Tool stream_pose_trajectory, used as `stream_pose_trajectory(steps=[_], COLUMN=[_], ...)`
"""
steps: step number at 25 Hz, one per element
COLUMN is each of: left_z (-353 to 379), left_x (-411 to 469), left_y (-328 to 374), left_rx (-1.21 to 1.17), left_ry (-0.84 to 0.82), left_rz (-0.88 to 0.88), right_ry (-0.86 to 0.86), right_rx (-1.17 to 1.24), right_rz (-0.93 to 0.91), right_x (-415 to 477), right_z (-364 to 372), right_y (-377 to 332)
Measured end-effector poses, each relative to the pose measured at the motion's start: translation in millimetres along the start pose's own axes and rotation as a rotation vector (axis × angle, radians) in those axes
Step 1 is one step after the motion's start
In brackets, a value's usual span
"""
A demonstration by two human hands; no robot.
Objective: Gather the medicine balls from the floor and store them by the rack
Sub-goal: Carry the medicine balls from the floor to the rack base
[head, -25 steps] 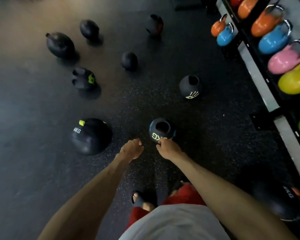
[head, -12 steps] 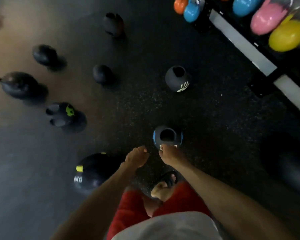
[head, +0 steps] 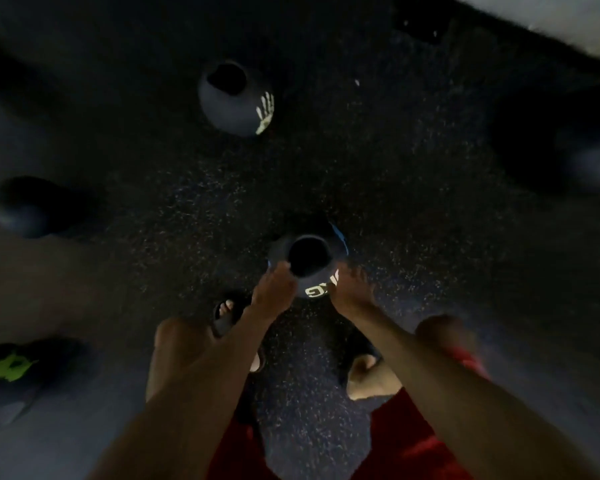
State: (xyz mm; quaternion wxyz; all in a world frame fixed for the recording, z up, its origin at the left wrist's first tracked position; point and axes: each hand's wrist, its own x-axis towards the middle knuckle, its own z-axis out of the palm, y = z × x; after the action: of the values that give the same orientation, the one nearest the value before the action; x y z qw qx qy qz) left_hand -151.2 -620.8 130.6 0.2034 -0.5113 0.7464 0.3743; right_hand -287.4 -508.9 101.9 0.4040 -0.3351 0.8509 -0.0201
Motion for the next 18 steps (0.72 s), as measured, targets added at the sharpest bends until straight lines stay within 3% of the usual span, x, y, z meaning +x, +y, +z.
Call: stream_pose_trajectory(steps=[4, 9, 14, 18], left_z=[56.8, 101.9, 111.5, 105.1], left_x=[105.3, 190.6, 218.2, 239.4], left_y=[-49.9, -74.3, -60.0, -53.1], left_rx=[0.026, 0.09, -0.062, -0.059], left_ry=[0.096, 0.293, 0.388, 0.377], left_rz=[0.024, 0.219, 0.306, 0.536], right_ry=[0.084, 0.418, 0.634, 0.708], right_rx=[0.267, 0.563, 0.758, 0.71], right_rz=[0.194, 0.222, 0.334, 0.431], right_x=[70.4, 117.6, 158.9, 220.1], right_z=[103.1, 174.6, 163.6, 105.9], right_y=[15.1, 10.2, 8.8, 11.2])
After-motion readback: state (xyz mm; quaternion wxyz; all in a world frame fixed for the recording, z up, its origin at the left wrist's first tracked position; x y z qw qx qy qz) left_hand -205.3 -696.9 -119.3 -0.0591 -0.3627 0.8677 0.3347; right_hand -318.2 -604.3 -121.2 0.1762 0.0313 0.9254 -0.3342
